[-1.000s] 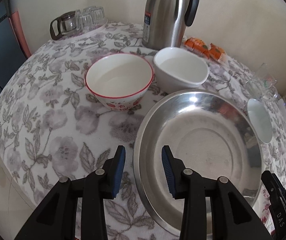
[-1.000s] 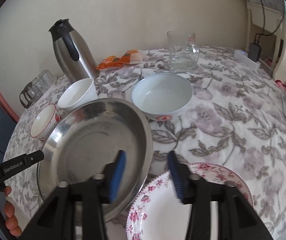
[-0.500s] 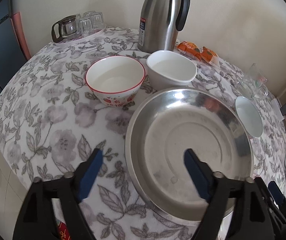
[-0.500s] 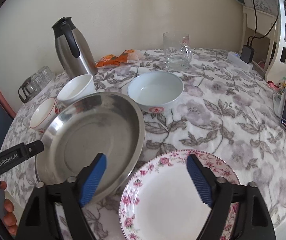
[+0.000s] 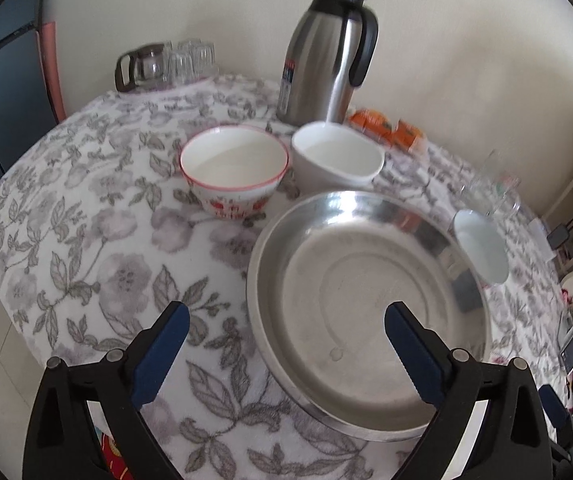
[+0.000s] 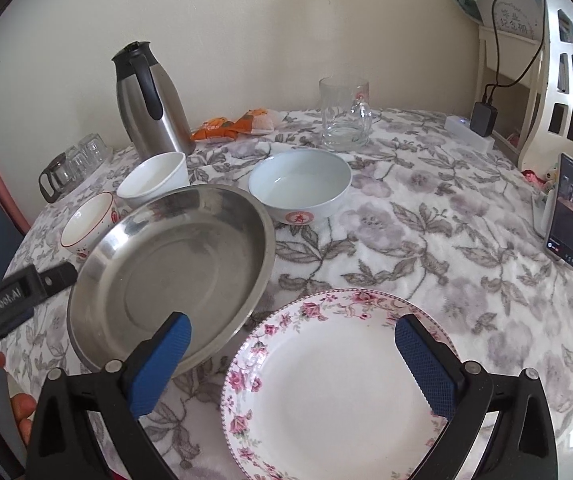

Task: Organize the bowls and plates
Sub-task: 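Move the right gripper to the pink floral plate rim and grasp it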

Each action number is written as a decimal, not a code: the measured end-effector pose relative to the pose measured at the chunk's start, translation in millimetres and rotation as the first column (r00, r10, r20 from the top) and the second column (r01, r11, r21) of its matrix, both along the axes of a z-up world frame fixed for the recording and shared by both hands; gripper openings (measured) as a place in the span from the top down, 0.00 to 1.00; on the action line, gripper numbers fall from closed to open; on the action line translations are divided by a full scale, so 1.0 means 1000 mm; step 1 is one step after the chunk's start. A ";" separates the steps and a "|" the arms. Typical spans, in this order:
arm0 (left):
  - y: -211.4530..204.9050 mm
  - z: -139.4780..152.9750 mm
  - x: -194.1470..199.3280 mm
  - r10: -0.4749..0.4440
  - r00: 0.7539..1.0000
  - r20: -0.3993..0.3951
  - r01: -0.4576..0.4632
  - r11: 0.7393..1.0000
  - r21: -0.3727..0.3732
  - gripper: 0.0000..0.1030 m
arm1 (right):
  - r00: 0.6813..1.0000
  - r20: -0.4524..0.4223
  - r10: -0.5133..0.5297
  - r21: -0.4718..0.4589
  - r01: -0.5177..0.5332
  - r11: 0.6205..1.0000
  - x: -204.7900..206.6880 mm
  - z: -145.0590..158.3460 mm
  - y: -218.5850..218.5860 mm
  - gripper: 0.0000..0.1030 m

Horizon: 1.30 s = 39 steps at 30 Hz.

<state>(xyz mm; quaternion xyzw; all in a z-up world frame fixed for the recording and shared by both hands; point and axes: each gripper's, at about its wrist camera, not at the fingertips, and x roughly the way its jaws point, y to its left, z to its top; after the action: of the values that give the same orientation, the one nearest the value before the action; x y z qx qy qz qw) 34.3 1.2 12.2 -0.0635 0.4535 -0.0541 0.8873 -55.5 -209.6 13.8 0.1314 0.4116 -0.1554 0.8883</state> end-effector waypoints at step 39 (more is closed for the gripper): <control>-0.124 0.017 -0.106 -0.387 0.920 -0.062 0.377 0.917 -0.135 0.05 | 0.959 -0.047 -0.279 0.112 0.283 0.953 -0.091 -0.017 -0.127 0.00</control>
<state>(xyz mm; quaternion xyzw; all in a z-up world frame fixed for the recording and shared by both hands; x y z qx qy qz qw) -72.0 -123.2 29.3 -0.0292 0.4915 -0.2506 0.8335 -146.9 -336.3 -3.5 0.2381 0.4109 -0.2577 0.8414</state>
